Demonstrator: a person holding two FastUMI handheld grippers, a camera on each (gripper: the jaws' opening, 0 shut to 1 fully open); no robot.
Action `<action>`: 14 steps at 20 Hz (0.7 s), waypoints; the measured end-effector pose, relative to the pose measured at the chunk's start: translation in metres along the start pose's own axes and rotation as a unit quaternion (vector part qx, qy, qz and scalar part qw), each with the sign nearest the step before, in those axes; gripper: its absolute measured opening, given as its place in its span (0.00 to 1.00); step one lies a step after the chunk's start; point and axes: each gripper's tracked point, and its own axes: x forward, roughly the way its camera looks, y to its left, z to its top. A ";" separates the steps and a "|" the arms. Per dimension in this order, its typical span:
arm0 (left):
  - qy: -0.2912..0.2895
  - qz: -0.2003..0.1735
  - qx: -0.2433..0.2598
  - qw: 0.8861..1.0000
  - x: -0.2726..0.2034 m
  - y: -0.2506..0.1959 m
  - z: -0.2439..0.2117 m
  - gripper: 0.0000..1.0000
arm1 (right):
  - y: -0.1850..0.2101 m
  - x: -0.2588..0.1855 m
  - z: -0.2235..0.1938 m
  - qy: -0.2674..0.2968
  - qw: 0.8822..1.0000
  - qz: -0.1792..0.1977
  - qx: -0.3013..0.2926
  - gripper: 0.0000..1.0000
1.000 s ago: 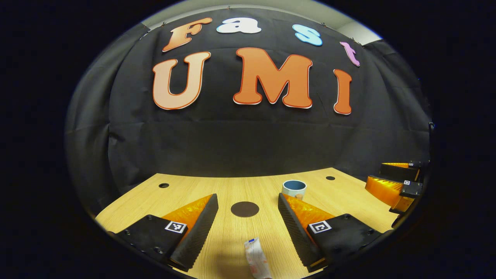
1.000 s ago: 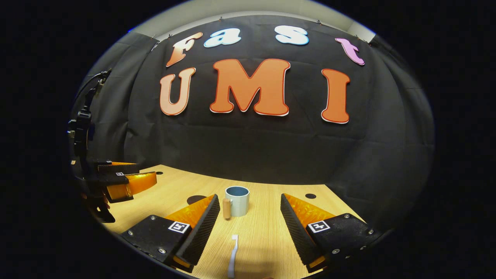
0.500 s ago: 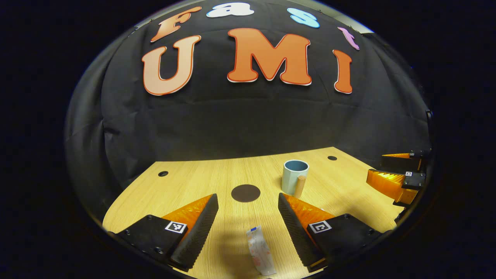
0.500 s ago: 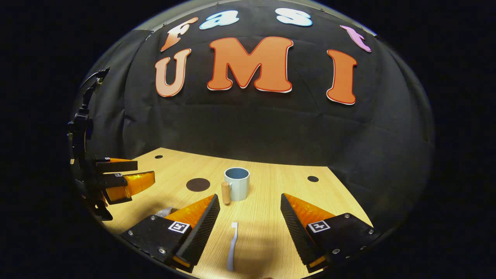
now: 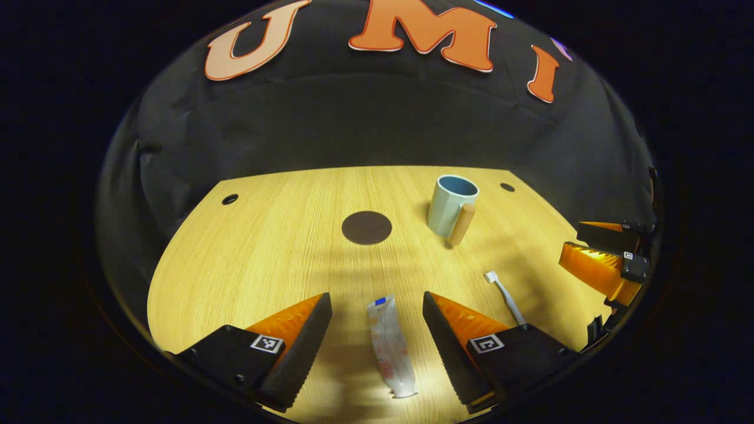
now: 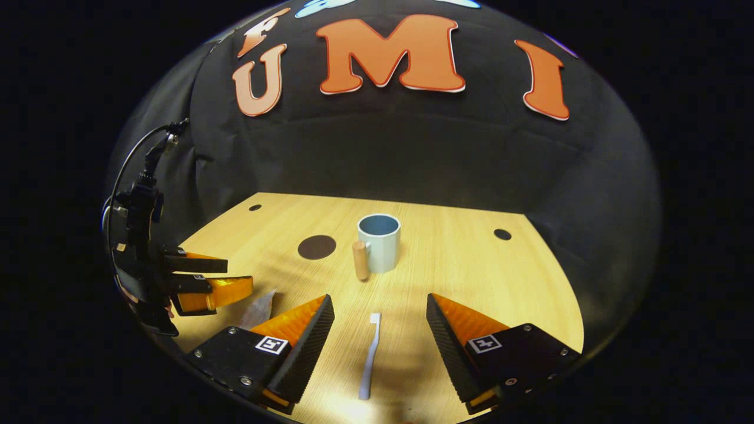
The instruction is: Put the toothbrush and toothpaste on the desktop into the cup, then pick up the cup and place it on the coaster on the desktop.
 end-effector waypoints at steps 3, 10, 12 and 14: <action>0.054 -0.011 -0.004 0.998 0.007 -0.004 -0.025 0.97 | 0.005 0.009 -0.019 0.051 0.998 0.019 0.007 0.95; 0.166 -0.012 -0.011 0.986 0.023 -0.007 -0.068 0.97 | 0.005 0.010 -0.037 0.151 0.988 0.025 0.019 0.83; 0.198 -0.018 -0.016 0.980 0.023 -0.010 -0.080 0.97 | 0.006 0.008 -0.041 0.179 0.983 0.035 0.018 0.87; 0.229 -0.021 -0.018 0.973 0.023 -0.016 -0.090 0.91 | 0.008 0.008 -0.042 0.210 0.977 0.041 0.017 0.84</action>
